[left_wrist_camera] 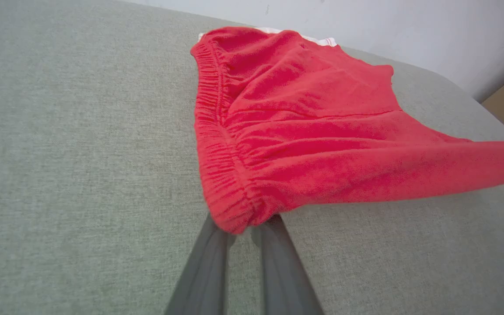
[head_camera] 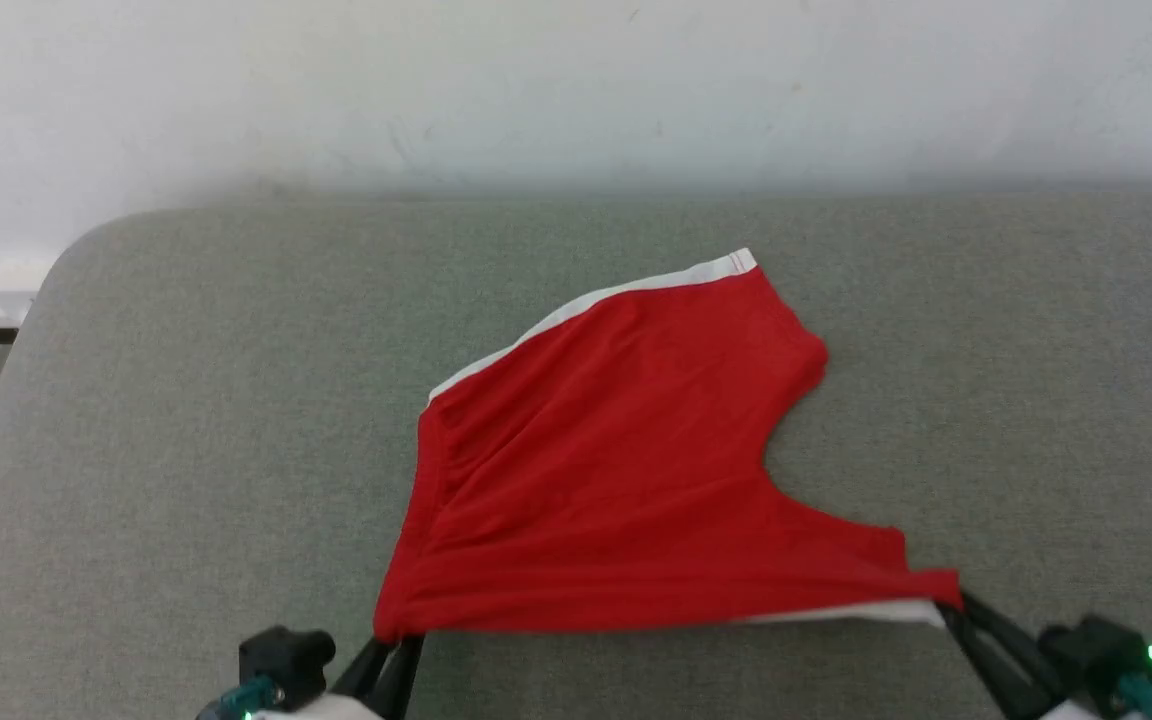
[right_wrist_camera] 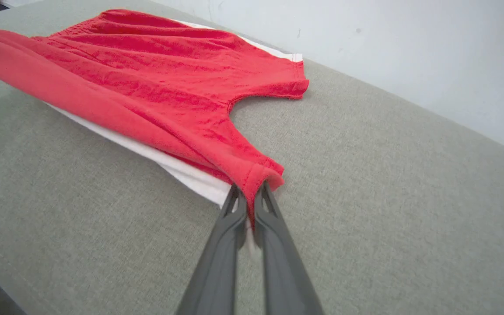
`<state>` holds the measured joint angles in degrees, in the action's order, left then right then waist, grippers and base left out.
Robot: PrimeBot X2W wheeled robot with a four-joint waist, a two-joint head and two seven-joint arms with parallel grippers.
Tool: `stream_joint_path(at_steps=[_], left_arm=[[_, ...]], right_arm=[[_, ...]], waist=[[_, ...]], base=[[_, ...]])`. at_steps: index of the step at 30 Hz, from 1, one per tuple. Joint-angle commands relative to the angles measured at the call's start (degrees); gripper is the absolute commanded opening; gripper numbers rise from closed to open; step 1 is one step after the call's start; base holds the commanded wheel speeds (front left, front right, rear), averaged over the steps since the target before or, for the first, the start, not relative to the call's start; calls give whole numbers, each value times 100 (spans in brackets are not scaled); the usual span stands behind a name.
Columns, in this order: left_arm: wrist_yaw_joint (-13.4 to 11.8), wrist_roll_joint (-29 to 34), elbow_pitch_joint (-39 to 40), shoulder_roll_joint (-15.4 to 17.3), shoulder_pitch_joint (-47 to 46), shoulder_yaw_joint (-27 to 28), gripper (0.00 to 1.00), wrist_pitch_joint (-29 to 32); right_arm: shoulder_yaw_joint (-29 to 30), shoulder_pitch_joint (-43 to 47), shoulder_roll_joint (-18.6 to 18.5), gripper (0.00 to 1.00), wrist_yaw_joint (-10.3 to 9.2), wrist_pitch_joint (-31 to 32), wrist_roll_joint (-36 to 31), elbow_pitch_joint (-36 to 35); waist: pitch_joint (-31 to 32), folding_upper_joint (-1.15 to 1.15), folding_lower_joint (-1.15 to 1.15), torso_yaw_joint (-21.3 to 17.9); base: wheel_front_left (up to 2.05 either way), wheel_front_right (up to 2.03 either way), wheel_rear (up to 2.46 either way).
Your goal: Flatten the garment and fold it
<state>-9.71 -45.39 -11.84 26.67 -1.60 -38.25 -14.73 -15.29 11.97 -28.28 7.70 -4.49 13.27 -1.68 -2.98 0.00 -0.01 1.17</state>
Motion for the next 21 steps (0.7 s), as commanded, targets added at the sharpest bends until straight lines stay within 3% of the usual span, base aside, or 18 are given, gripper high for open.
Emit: stream_joint_path(at_steps=[1, 13, 18, 21], left_arm=[[-53, 98, -5, 54, -278, 68, 0, -5], [324, 606, -388, -165, -2014, -121, 0, 262], [502, 719, -609, -294, -2819, -112, 0, 346], [565, 746, -724, -371, -3069, -139, 0, 404]], right_arm=[[48, -417, -82, 0, -21, 122, 32, -39], [-560, -3007, -656, 0, -21, 793, 547, 524], [-1343, -4742, -651, 0, -21, 1234, 893, 1398], [-1563, -5301, -592, 0, -21, 1324, 982, 1846]], waist=[[-113, 0, 1, 59], [-1097, 0, 1, 446], [-1701, 0, 1, 621], [-1901, 0, 1, 685]], base=[[0, 0, 0], [0, 0, 0], [0, 0, 0], [0, 0, 0]])
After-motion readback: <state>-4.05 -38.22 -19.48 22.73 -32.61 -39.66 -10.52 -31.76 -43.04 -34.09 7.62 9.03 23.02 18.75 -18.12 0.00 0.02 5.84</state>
